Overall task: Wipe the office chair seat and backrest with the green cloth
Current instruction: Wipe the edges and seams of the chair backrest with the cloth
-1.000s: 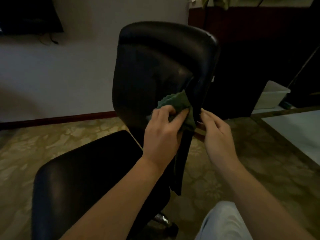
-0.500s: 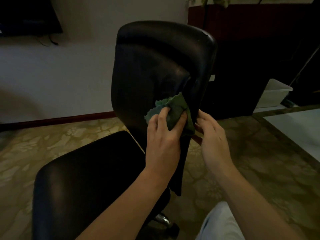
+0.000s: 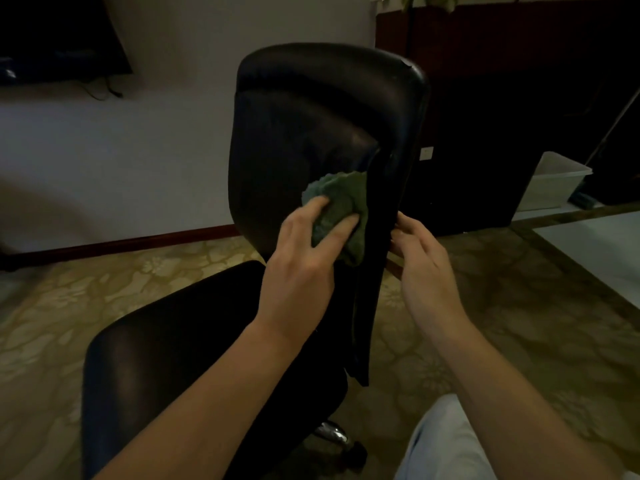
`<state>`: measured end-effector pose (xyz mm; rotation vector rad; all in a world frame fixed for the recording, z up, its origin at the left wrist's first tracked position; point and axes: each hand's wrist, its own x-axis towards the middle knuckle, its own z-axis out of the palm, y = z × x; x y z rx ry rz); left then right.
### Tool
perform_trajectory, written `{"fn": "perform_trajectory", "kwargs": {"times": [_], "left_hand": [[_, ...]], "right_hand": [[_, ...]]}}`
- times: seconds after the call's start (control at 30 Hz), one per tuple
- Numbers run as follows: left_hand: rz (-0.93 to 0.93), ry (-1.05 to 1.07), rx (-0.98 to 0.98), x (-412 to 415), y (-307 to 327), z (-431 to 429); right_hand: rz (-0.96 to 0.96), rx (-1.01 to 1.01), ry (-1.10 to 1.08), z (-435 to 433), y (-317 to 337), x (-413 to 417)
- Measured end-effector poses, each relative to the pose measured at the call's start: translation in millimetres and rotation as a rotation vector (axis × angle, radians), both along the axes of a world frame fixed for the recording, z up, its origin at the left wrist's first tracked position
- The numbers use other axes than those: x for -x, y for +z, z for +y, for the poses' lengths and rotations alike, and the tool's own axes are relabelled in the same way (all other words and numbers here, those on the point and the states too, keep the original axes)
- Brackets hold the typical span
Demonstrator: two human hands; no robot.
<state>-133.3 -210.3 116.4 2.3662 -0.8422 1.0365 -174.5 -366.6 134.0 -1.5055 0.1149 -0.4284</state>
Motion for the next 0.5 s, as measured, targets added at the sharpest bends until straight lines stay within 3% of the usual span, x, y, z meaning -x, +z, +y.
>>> {"fn": "perform_trajectory", "kwargs": {"times": [0.1, 0.2, 0.3, 0.5], "left_hand": [[0.067, -0.014, -0.048, 0.1, -0.3, -21.3], [0.150, -0.034, 0.035, 1.0, -7.6, -33.1], [0.101, -0.010, 0.135, -4.8, -6.5, -35.9], [0.050, 0.049, 0.092, -3.7, -10.4, -40.1]], "right_hand": [[-0.007, 0.001, -0.001, 0.2, -0.1, 1.8], [-0.012, 0.007, 0.002, -1.0, 2.5, 3.3], [-0.011, 0.010, -0.006, -0.4, 2.1, 1.9], [-0.016, -0.020, -0.015, 0.7, -1.5, 0.3]]}}
